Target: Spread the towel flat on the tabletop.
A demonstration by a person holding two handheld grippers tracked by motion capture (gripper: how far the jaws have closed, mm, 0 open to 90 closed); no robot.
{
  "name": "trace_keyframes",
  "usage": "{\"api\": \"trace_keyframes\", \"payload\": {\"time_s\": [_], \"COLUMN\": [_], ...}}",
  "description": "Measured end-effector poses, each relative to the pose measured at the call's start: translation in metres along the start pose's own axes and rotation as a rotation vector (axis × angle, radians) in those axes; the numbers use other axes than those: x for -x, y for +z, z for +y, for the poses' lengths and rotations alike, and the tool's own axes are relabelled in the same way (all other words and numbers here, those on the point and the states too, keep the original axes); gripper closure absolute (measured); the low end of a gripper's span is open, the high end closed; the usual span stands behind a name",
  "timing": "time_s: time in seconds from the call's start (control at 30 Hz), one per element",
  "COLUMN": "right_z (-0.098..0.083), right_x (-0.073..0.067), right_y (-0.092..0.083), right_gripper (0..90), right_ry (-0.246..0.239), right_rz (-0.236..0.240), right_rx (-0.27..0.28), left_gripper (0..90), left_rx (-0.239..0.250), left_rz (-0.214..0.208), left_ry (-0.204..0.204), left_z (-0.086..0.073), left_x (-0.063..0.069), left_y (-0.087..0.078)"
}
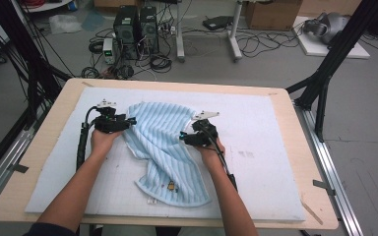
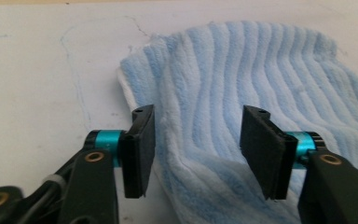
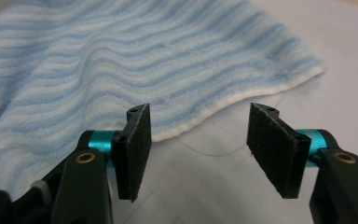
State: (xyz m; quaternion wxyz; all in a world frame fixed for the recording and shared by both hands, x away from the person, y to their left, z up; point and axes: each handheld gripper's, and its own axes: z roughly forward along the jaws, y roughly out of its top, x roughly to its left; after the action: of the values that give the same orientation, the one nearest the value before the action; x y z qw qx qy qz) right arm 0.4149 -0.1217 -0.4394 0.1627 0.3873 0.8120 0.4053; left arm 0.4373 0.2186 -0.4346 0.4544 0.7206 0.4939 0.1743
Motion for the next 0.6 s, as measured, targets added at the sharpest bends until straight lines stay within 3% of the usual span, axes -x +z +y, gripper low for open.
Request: {"api": "trace_keyframes", "payload": {"time_s": [0.1, 0.13, 0.17, 0.23, 0.37, 0.43, 0.47, 0.5, 0.53, 0.6], "right_z": [0.0, 0.0, 0.001, 0.003, 0.003, 0.001, 0.0, -0.001, -0.001, 0.001], "right_x": [-0.003, -0.003, -0.002, -0.003, 0.009, 0.019, 0.025, 0.028, 0.027, 0.022], "right_y": [0.014, 0.016, 0.016, 0.016, 0.016, 0.013, 0.012, 0.012, 0.011, 0.012], "right_gripper": [53.2, 63.8, 76.6, 89.4, 89.6, 89.5, 88.8, 75.8, 69.4, 63.6], "right_ry": [-0.024, -0.019, -0.013, -0.038, -0.013, 0.037, 0.075, 0.11, 0.136, 0.117], "right_rz": [0.003, 0.002, 0.031, 0.01, -0.061, -0.069, -0.045, 0.003, 0.044, 0.082], "right_rx": [-0.056, -0.053, -0.053, -0.056, -0.038, -0.02, -0.009, 0.01, 0.031, 0.041], "left_gripper": [42.3, 42.3, 42.3, 42.4, 42.0, 42.1, 42.1, 42.1, 42.1, 42.1], "left_rx": [0.04, 0.042, 0.039, 0.035, 0.023, 0.03, 0.03, 0.032, 0.031, 0.034], "left_rz": [0.006, 0.006, 0.006, 0.013, 0.011, 0.011, 0.009, 0.008, 0.007, 0.006], "left_ry": [0.002, 0.003, 0.006, -0.004, -0.013, -0.011, -0.008, -0.003, -0.004, -0.002], "left_z": [-0.001, -0.003, -0.003, -0.007, -0.011, -0.013, -0.014, -0.015, -0.015, -0.016], "left_x": [0.003, 0.003, 0.002, 0.0, -0.003, -0.002, -0.001, -0.001, -0.001, -0.002], "left_y": [-0.006, -0.008, -0.009, -0.01, -0.011, -0.012, -0.012, -0.013, -0.013, -0.014]}}
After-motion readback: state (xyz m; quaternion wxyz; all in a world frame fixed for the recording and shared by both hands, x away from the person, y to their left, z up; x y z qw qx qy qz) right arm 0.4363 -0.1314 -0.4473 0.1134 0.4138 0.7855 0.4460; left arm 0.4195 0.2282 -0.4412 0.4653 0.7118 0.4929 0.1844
